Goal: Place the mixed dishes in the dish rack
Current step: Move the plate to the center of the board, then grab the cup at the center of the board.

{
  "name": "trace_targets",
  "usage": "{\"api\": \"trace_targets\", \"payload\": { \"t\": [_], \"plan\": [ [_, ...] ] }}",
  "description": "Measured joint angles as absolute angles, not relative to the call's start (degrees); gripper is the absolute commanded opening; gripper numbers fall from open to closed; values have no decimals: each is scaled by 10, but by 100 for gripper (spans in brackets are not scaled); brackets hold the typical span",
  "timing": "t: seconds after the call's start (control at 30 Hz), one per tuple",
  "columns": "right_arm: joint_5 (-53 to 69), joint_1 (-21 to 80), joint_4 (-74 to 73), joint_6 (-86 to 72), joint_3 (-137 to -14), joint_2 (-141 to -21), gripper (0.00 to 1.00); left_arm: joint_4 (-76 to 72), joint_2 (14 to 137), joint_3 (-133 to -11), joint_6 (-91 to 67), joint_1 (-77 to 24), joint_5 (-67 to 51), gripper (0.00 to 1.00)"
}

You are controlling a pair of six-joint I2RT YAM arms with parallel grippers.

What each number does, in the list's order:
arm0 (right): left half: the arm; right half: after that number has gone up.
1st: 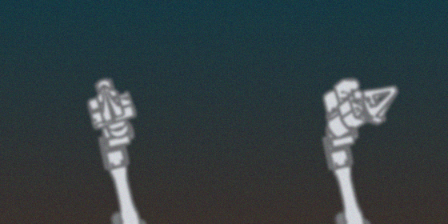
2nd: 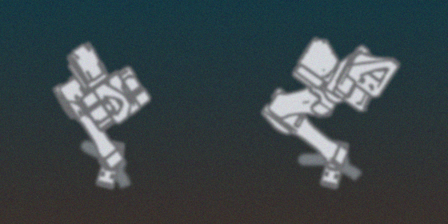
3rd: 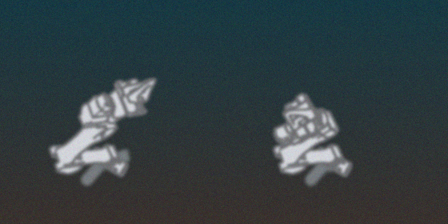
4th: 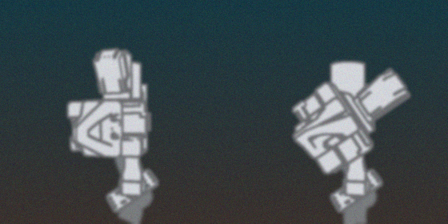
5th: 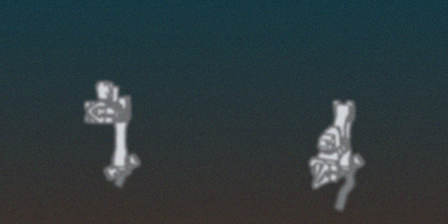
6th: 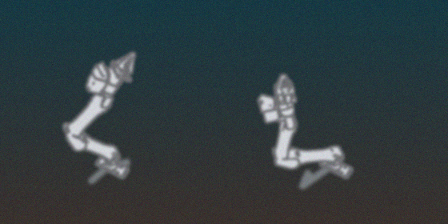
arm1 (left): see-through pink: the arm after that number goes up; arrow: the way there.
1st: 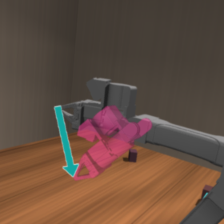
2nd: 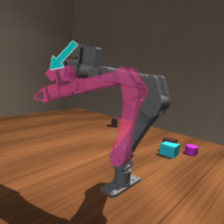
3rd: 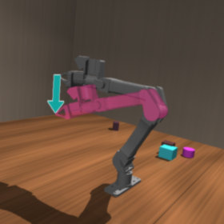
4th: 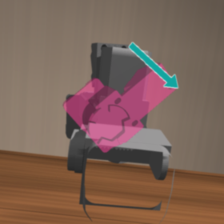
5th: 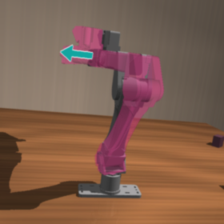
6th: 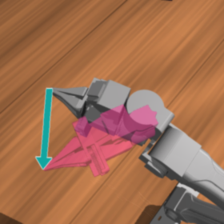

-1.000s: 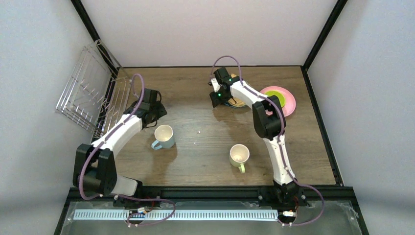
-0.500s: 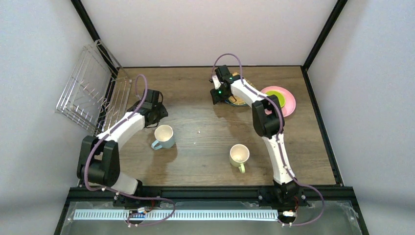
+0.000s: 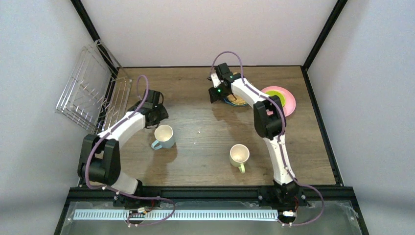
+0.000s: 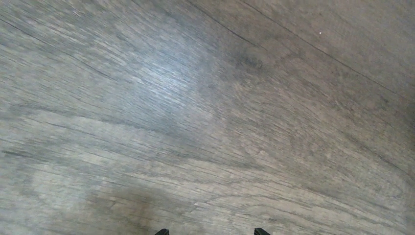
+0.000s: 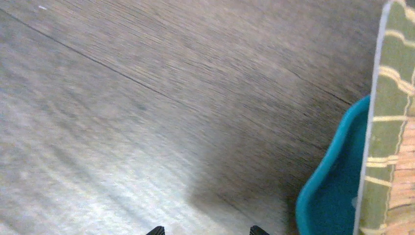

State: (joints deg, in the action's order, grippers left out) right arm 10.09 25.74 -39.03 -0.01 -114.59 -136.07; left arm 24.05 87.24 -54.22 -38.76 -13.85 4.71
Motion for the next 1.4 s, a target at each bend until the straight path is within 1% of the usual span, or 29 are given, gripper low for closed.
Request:
{"api": "trace_targets", "payload": {
  "t": [0.23, 0.5, 0.87, 1.1, 1.4],
  "plan": [
    [106, 306, -394, 0, -1139, -1295, 99, 269, 815, -561, -387, -138, 71, 100],
    [107, 409, -406, -11, -1127, -1232, 99, 290, 725, -561, -392, -131, 98, 100],
    [88, 491, -440, -37, -1122, -1226, 99, 316, 578, -525, -423, -131, 138, 100],
    [77, 538, -461, -51, -1122, -1215, 99, 329, 540, -500, -437, -131, 143, 100],
    [68, 568, -479, -63, -1131, -1208, 98, 337, 513, -490, -448, -131, 140, 100]
  ]
}}
